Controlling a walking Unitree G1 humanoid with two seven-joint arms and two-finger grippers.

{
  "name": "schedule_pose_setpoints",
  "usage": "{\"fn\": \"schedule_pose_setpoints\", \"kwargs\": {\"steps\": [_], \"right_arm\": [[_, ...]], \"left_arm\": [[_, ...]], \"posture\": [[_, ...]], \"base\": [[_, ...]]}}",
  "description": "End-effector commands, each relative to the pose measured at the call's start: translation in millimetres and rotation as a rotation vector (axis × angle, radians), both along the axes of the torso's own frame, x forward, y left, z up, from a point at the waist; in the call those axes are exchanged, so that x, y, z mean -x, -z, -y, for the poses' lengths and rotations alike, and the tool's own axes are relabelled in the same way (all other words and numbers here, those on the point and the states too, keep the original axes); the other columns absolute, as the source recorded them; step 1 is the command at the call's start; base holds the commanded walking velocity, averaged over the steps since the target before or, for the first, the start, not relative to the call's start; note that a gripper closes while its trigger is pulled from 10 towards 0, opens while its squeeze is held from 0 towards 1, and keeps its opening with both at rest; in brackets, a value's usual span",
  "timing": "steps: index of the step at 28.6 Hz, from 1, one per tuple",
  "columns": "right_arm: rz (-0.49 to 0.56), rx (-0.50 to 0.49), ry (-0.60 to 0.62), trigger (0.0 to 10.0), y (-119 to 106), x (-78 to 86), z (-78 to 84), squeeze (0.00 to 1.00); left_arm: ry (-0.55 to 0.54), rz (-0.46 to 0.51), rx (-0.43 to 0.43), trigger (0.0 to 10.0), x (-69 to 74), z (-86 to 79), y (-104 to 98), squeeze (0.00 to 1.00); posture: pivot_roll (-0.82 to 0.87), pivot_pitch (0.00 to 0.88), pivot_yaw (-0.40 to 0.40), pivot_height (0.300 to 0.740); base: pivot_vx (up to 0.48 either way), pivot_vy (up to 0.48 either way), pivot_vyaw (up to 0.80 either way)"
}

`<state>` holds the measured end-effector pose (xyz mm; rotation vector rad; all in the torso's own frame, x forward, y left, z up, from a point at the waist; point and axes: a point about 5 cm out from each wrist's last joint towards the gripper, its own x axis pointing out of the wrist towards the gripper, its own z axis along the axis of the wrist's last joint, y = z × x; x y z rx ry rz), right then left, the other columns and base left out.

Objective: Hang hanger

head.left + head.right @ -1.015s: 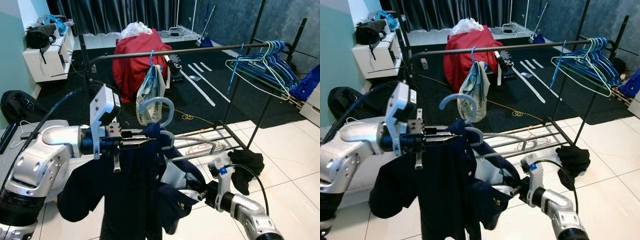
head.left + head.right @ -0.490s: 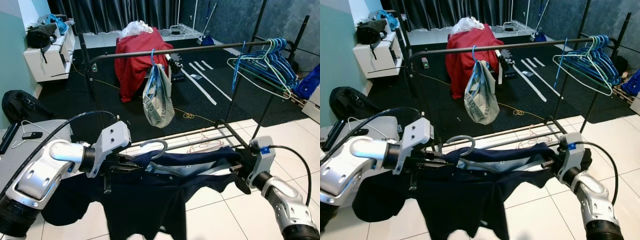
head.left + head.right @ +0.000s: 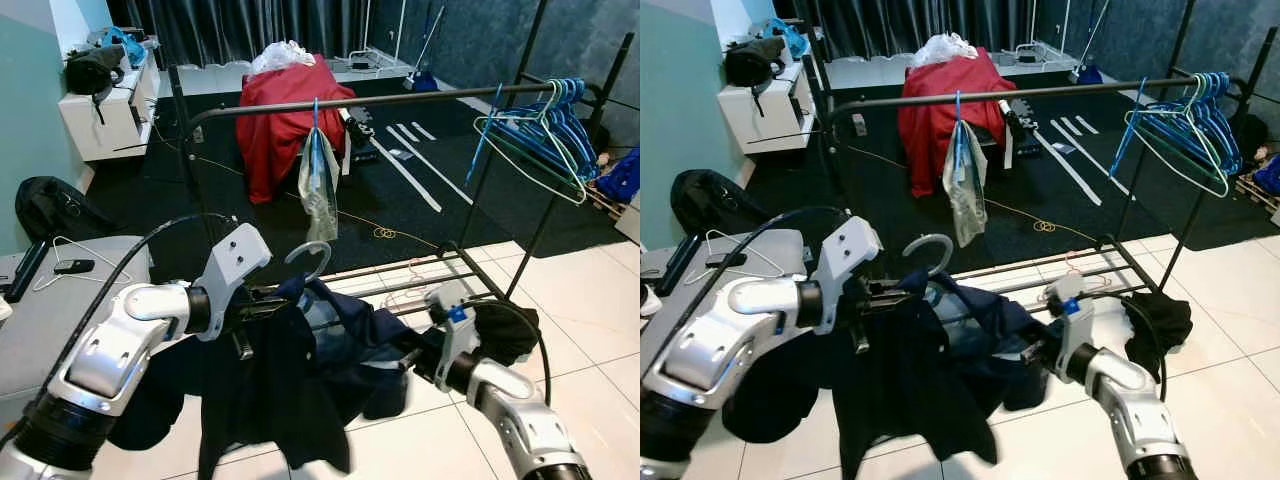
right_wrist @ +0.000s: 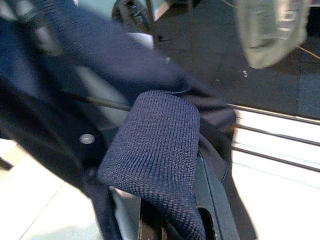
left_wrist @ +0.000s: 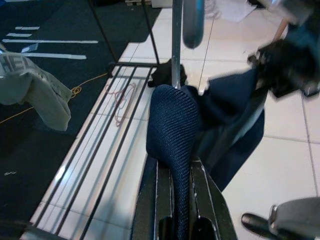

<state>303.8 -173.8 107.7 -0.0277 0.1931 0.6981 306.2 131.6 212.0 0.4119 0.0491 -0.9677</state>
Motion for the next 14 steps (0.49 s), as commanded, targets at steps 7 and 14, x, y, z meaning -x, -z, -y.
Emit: {"fn": "schedule_pose_setpoints", "kwargs": {"steps": [7,14], "right_arm": [[0.104,0.024,0.136,0.0,-20,-11.5,12.9,0.00],[0.226,0.012,0.335,0.0,-54,-28.3,51.3,0.00]], "left_arm": [[0.027,-0.013,-0.052,0.0,6.4,-0.4,5,0.00],[0.316,-0.160,-0.147,0.0,43.7,5.1,23,0.00]], "posture": [[-0.09,0.074,0.023,0.740],[-0.09,0.068,0.025,0.740]], "base": [[0.000,0.000,0.00],[0.000,0.000,0.00]]}}
